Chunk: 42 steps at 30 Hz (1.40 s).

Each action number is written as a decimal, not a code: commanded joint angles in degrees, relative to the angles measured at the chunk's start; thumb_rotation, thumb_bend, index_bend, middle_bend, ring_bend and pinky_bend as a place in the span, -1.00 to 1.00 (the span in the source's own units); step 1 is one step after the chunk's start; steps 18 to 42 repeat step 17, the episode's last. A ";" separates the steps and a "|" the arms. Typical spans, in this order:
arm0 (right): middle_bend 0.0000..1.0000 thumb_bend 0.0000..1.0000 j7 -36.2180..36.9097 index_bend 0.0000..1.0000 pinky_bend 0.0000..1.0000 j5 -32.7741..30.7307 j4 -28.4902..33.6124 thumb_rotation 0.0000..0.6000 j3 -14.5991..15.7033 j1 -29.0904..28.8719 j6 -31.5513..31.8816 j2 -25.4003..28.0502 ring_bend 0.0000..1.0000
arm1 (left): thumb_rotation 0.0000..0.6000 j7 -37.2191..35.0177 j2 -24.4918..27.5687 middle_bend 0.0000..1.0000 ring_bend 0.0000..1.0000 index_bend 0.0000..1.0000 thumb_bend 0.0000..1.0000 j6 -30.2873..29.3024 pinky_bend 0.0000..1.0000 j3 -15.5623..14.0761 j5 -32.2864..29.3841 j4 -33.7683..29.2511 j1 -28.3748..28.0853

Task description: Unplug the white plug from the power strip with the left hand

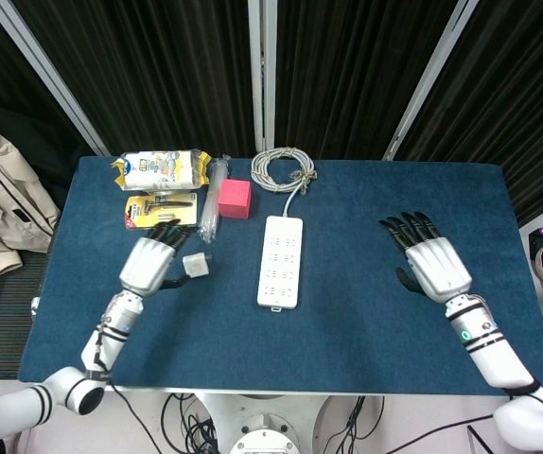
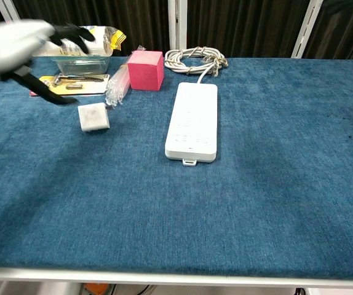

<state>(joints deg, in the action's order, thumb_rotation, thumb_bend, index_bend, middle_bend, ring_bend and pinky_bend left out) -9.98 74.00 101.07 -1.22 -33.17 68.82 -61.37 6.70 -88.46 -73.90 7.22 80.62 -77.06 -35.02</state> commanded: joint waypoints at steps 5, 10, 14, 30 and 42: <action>-0.91 -0.40 9.77 -1.00 -1.00 7.08 -3.92 1.00 5.52 14.03 13.61 0.80 -1.00 | 1.00 4.99 15.28 -0.64 -0.83 -0.68 -0.75 -9.66 -0.73 -2.23 -5.61 -9.37 13.32; -0.95 -0.40 12.20 -1.00 -1.00 9.15 -6.22 1.00 6.24 19.47 19.37 -0.06 -1.00 | 1.00 5.67 20.60 -0.66 -0.84 -0.68 -0.75 -12.91 -0.77 -4.38 -7.87 -14.10 19.40; -0.95 -0.40 12.11 -1.00 -1.00 11.41 -6.61 1.00 6.86 22.49 22.06 -0.91 -1.00 | 1.00 6.47 21.94 -0.66 -0.84 -0.68 -0.75 -17.65 -0.78 -6.47 -5.84 -18.25 23.92; -0.95 -0.40 12.24 -1.00 -1.00 13.02 -6.53 1.00 6.80 23.88 23.44 -1.40 -1.00 | 1.00 7.45 21.34 -0.66 -0.84 -0.68 -0.75 -20.25 -0.77 -7.89 -3.83 -20.15 26.42; -0.95 -0.40 12.24 -1.00 -1.00 13.02 -6.53 1.00 6.80 23.88 23.44 -1.40 -1.00 | 1.00 7.45 21.34 -0.66 -0.84 -0.68 -0.75 -20.25 -0.77 -7.89 -3.83 -20.15 26.42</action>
